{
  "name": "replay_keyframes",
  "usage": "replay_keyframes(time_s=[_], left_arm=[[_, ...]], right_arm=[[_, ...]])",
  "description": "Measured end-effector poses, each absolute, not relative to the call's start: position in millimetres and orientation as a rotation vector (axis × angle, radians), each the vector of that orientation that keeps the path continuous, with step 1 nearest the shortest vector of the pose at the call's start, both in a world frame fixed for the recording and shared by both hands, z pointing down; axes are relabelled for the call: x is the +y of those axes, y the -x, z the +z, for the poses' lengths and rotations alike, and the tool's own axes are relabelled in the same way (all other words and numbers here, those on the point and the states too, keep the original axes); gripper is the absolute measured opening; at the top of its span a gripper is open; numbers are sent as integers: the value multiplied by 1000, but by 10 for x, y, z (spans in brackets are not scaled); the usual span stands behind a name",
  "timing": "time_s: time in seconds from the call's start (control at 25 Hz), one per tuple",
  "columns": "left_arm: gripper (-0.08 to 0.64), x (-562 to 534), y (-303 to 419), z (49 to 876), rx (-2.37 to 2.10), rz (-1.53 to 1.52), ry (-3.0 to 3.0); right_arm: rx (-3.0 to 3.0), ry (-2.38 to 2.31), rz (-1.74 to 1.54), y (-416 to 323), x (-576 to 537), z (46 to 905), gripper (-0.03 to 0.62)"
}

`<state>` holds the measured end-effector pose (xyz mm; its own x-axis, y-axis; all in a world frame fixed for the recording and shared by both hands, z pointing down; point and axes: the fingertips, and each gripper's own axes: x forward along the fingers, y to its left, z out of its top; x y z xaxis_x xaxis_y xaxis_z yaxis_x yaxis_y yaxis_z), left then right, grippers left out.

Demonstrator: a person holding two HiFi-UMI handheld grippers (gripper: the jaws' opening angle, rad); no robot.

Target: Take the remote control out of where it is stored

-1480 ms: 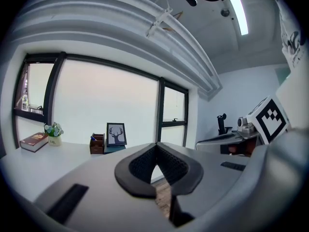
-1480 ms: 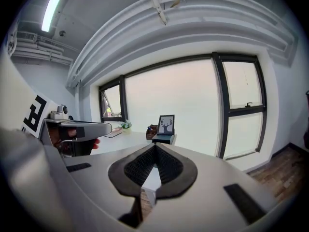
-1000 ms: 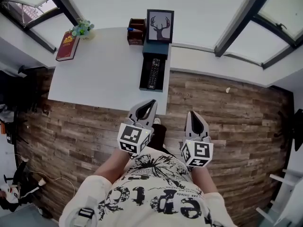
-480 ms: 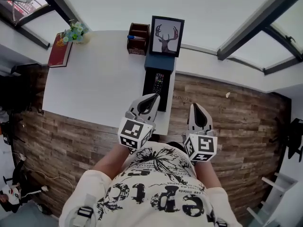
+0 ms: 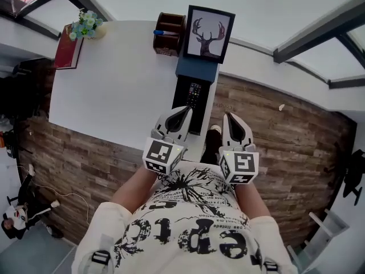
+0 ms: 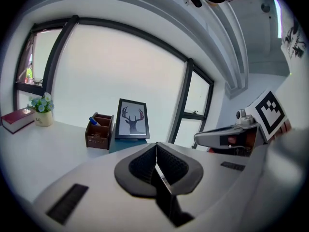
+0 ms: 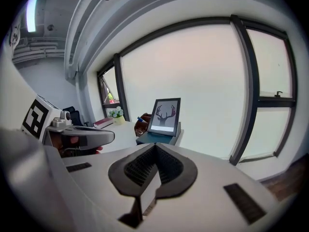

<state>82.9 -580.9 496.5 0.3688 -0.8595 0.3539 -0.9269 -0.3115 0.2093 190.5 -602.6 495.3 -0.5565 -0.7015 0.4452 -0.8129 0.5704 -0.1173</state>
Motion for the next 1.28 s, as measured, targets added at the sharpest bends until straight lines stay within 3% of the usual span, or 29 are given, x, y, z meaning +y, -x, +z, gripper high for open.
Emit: replay_keyframes(time_s=[0.36, 0.48, 0.64, 1.28], left_arm=[[15, -5953, -882, 5597, -1572, 421, -1982], [142, -6018, -956, 5756, -1525, 448, -1966], [233, -6060, -960, 5985, -1520, 528, -1898], [276, -6109, -917, 6564, -1455, 787, -1664]], right_arm=[[-2455, -993, 487, -1877, -6325, 5280, 2], [-2451, -960, 507, -1923, -6403, 5346, 2], [-2425, -910, 569, -1987, -6437, 5513, 2], [-2396, -864, 609, -2175, -6689, 5710, 2]])
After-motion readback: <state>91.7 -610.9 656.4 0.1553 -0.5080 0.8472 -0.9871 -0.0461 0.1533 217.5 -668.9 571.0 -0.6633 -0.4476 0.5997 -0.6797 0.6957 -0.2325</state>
